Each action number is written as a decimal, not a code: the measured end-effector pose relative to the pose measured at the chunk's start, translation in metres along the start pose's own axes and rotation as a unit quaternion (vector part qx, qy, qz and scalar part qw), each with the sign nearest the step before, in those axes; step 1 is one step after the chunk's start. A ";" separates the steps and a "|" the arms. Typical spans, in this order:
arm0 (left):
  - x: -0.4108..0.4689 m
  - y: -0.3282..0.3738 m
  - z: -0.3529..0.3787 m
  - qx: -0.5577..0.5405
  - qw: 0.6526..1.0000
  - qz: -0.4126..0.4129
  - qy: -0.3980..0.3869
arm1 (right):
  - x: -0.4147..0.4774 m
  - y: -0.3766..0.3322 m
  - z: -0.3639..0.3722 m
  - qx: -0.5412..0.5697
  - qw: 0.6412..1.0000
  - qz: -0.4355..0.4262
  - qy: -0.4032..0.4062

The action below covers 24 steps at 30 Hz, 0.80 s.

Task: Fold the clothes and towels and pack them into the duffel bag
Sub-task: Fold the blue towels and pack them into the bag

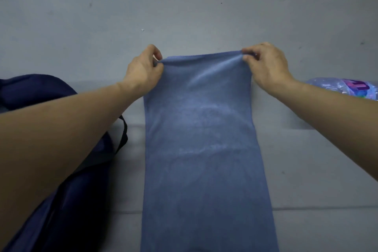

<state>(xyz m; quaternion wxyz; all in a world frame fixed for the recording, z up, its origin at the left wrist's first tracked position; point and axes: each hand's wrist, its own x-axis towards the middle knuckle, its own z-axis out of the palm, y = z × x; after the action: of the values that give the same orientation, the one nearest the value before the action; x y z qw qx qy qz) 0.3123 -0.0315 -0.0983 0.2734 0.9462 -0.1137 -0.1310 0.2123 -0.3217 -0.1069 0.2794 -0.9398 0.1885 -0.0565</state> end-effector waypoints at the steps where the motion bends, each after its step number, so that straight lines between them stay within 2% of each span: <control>1: -0.006 0.004 -0.008 -0.002 1.000 0.004 -0.011 | -0.003 -0.005 -0.008 0.020 0.999 0.017 0.021; 5: -0.040 0.015 -0.038 0.034 0.998 0.051 -0.019 | -0.028 -0.023 -0.037 0.067 0.997 0.025 0.036; 9: -0.091 0.013 -0.060 0.047 0.996 0.072 0.021 | -0.073 -0.028 -0.068 0.038 0.999 -0.013 0.006; 13: -0.166 0.017 -0.078 0.111 0.986 0.116 0.034 | -0.136 -0.026 -0.105 -0.003 0.999 -0.025 -0.029; 21: -0.321 -0.024 -0.047 0.131 0.971 0.199 -0.031 | -0.300 0.020 -0.112 -0.044 0.986 -0.102 -0.125; 24: -0.366 -0.046 -0.031 0.129 0.966 0.222 -0.025 | -0.348 0.039 -0.101 -0.051 0.980 -0.150 -0.121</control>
<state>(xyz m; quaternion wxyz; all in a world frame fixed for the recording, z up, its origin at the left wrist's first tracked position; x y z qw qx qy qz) -0.0158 0.1260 -0.0302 0.1687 0.9208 -0.3434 -0.0754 -0.1430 -0.2684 -0.0442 0.2403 -0.9703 0.0123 0.0264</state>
